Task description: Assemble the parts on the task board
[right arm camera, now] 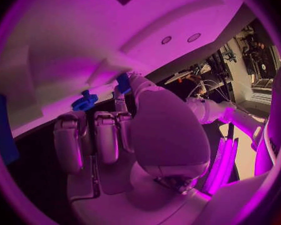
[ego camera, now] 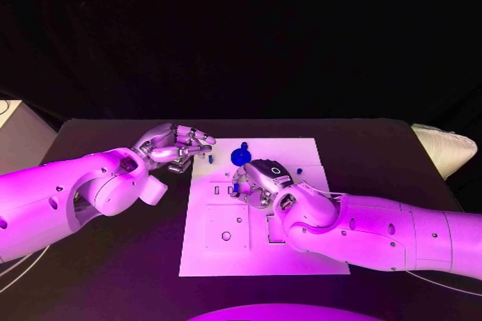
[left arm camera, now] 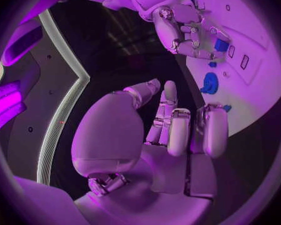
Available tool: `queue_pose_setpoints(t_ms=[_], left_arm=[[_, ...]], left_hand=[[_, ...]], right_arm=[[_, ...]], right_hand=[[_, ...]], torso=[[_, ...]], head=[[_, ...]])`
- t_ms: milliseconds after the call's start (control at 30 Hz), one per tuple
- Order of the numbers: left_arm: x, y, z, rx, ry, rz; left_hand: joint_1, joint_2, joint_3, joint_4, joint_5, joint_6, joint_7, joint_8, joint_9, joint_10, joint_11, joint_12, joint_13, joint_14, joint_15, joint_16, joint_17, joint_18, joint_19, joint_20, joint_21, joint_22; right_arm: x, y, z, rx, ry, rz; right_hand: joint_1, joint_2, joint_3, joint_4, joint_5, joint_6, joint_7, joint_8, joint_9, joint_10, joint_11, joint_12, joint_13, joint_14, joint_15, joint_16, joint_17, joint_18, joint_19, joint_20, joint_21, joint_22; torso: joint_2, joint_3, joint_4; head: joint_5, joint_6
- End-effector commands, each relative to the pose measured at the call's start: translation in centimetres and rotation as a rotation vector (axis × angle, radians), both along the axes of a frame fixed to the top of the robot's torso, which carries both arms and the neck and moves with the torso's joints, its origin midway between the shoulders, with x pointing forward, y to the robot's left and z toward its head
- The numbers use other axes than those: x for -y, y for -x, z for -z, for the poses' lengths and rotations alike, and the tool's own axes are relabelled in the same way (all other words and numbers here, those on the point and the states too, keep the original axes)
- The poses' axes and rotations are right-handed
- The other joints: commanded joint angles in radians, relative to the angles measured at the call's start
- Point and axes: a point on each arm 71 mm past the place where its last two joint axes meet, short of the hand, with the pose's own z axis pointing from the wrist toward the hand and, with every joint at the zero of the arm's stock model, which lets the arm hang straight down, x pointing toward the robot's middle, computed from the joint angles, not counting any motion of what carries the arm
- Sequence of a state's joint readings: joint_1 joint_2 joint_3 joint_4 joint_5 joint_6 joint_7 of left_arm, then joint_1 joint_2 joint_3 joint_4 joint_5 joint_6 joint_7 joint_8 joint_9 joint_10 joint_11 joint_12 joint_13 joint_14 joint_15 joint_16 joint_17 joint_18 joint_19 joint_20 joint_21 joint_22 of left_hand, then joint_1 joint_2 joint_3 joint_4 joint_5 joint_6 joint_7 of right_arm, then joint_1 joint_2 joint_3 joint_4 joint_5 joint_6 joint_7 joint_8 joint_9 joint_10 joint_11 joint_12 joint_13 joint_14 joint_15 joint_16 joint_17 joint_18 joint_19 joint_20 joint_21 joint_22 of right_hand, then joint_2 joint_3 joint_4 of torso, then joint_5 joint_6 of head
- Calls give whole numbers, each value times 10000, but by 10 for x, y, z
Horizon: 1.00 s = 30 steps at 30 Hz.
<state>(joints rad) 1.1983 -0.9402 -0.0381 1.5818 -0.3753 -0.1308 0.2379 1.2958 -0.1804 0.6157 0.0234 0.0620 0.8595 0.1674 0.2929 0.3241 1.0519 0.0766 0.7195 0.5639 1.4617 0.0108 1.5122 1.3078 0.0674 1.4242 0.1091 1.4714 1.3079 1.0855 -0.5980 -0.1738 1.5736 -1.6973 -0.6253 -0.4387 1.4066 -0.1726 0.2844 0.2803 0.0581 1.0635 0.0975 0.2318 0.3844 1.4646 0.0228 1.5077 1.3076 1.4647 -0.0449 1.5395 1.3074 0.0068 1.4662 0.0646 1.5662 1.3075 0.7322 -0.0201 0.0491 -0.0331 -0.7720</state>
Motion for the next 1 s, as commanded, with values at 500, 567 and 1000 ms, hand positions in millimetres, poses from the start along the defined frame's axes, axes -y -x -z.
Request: queue_pose_setpoints(t_ms=[500,567,1000], left_arm=[[3,1,1,-107,-6,342],[3,1,1,-117,-10,353],[3,0,2,-133,-104,333]], left_hand=[[-97,-1,80,10,-22,-68,-4,62,11,-97,26,72,27,668,11,7,1750,-177,32,9,48,347],[-97,-1,80,10,-22,-68,-4,62,11,-97,26,72,27,668,11,7,1750,-177,32,9,48,347],[-102,-8,85,7,-26,-93,5,59,12,-82,33,158,71,700,17,51,1821,-187,58,15,69,395]], right_arm=[[-1,0,3,-70,162,-68],[0,0,3,-74,142,-62],[-1,5,-4,268,-504,-169]], right_hand=[[-284,-275,-186,68,-29,-705,288,-176,-190,221,213,-584,1758,878,162,-60,1865,-68,1046,83,46,2632],[-318,-300,-221,71,-35,-816,322,-218,-216,102,245,-747,1644,873,190,-70,1848,-68,1046,110,46,2632],[-558,-611,-820,114,-84,-1551,535,-505,-361,-768,442,-1919,779,801,361,-208,1627,-49,1012,278,-29,2585]], torso=[[0,-3,5],[1,-4,3],[-9,3,-3]], head=[[-3,-51],[-4,-54],[-27,-35]])
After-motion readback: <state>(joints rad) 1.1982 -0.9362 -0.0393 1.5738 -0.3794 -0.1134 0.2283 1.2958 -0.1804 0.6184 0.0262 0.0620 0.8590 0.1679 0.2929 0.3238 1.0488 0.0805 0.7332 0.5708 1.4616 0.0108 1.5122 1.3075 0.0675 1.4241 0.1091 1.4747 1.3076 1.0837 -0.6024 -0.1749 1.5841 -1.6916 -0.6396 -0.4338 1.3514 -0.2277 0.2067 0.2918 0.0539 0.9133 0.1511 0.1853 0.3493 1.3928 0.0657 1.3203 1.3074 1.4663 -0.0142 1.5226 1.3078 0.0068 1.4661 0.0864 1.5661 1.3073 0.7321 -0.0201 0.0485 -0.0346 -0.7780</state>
